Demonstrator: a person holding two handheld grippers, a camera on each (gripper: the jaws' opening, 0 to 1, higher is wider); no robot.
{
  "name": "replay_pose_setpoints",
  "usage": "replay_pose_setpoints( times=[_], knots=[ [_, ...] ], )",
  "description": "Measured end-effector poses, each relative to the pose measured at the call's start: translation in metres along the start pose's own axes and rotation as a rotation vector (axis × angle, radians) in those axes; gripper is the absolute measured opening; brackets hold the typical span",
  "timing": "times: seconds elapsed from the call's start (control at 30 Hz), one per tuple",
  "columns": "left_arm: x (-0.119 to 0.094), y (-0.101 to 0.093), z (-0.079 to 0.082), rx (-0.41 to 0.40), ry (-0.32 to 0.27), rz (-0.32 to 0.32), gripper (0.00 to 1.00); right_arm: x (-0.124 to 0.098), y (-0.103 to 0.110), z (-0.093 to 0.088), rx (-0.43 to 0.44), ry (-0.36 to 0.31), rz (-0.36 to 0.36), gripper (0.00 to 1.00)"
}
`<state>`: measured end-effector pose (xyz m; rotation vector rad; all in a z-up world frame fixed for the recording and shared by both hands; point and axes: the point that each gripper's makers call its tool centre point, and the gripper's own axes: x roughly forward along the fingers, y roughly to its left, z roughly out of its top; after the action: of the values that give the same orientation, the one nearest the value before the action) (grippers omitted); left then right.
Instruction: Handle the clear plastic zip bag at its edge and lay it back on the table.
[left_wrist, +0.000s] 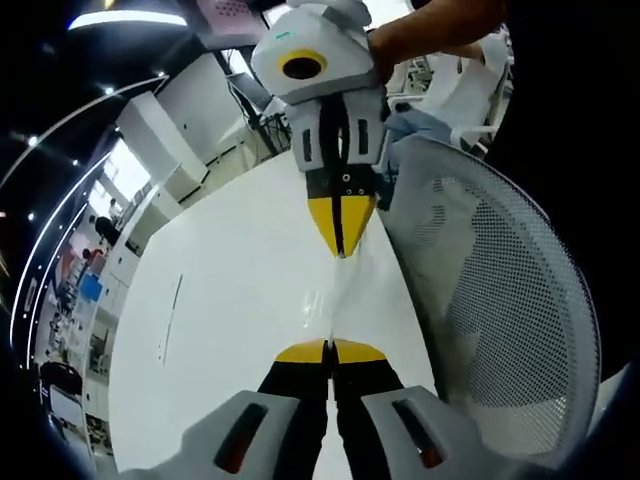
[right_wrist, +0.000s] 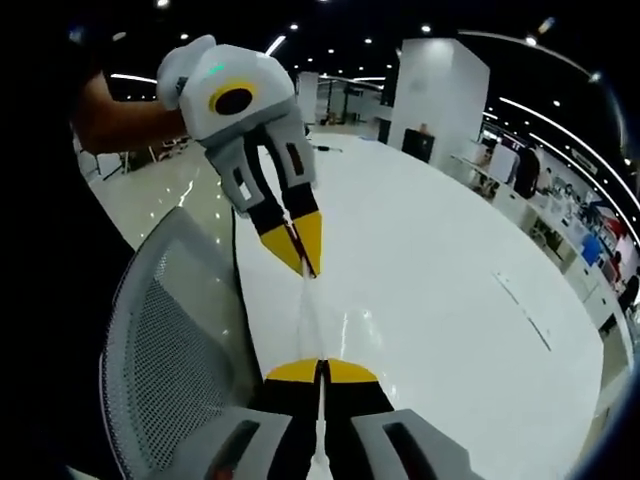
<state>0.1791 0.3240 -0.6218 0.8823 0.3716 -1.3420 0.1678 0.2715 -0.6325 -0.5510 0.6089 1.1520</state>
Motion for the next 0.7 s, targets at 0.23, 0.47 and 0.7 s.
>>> replay_pose_setpoints(
  times=[0.23, 0.47, 0.7],
  knots=[
    [-0.009, 0.007, 0.016, 0.009, -0.060, 0.043, 0.09, 0.001, -0.003, 0.001, -0.019, 0.015, -0.012, 0.00],
    [-0.008, 0.003, 0.034, 0.062, -0.085, 0.033, 0.10, 0.002, -0.005, 0.003, -0.015, 0.016, -0.016, 0.00],
    [0.005, -0.006, 0.042, 0.102, -0.080, 0.011, 0.09, 0.001, -0.008, 0.004, -0.001, 0.022, -0.013, 0.00]
  ],
)
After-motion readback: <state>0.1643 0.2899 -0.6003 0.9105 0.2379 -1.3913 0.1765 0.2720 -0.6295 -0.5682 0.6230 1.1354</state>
